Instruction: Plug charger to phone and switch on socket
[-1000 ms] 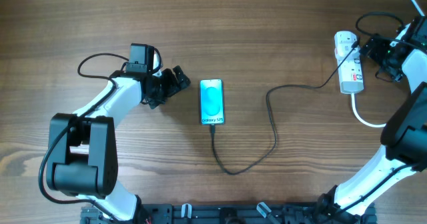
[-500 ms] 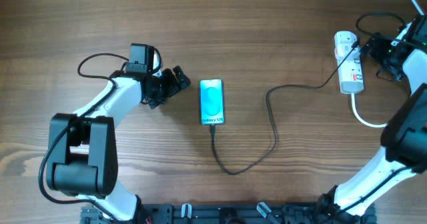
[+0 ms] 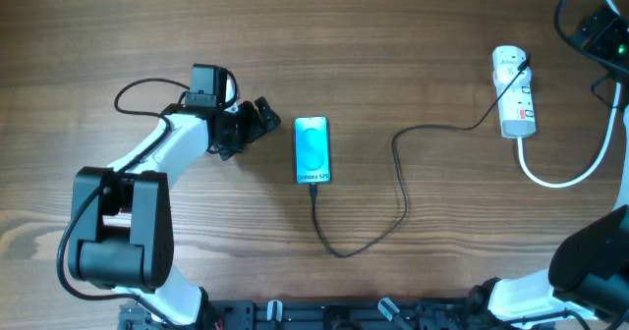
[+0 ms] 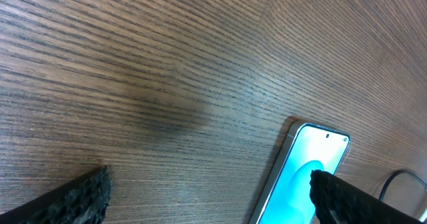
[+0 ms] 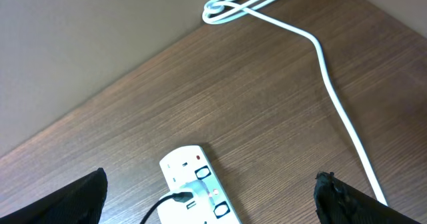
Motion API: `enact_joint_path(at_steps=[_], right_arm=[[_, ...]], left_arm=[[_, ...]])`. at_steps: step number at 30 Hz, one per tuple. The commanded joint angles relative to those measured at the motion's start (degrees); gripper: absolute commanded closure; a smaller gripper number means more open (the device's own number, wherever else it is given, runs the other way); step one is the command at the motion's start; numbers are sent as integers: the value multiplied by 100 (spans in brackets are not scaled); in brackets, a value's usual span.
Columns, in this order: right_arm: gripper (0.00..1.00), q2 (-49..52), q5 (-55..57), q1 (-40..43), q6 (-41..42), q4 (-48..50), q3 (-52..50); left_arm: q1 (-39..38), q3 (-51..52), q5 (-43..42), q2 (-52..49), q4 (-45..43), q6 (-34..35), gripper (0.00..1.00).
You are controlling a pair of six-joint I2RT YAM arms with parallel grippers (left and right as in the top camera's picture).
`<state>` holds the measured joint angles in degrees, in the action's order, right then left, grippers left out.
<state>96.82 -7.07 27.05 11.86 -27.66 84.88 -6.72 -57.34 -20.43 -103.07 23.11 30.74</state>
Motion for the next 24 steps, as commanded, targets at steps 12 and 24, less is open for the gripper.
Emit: enact_joint_path(at_steps=[12,24], right_arm=[[0,-2164,-66,-50,28,-9,-2861],[0,-2116,-61,-951,31,63,-3541]], left_arm=[[20,114,190,-107,66,-7,0],[20,114,190,-107,68,-7,0]])
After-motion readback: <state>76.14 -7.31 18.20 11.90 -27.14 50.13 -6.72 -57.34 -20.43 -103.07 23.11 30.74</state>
